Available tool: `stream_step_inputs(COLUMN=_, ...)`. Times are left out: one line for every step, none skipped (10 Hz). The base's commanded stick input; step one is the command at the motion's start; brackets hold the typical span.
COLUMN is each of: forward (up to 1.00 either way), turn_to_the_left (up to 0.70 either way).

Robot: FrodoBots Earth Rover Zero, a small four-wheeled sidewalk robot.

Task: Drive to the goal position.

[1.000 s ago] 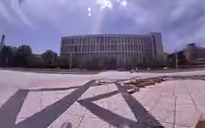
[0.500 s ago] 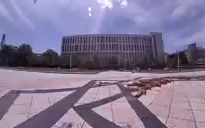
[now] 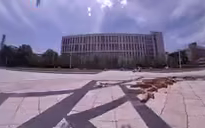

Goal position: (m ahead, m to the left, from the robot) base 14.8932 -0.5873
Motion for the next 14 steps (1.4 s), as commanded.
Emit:
stream_step_inputs(forward=0.70, turn_to_the_left=-0.14)
stream_step_inputs(forward=0.70, turn_to_the_left=0.00)
stream_step_inputs(forward=0.70, turn_to_the_left=0.00)
stream_step_inputs(forward=0.70, turn_to_the_left=0.00)
stream_step_inputs(forward=0.70, turn_to_the_left=0.00)
stream_step_inputs(forward=0.70, turn_to_the_left=0.00)
stream_step_inputs(forward=0.70, turn_to_the_left=0.00)
stream_step_inputs(forward=0.70, turn_to_the_left=0.00)
stream_step_inputs(forward=0.70, turn_to_the_left=0.00)
stream_step_inputs(forward=0.70, turn_to_the_left=0.00)
stream_step_inputs(forward=0.70, turn_to_the_left=0.00)
stream_step_inputs(forward=0.70, turn_to_the_left=0.00)
stream_step_inputs(forward=0.70, turn_to_the_left=-0.16)
stream_step_inputs(forward=0.70, turn_to_the_left=-0.34)
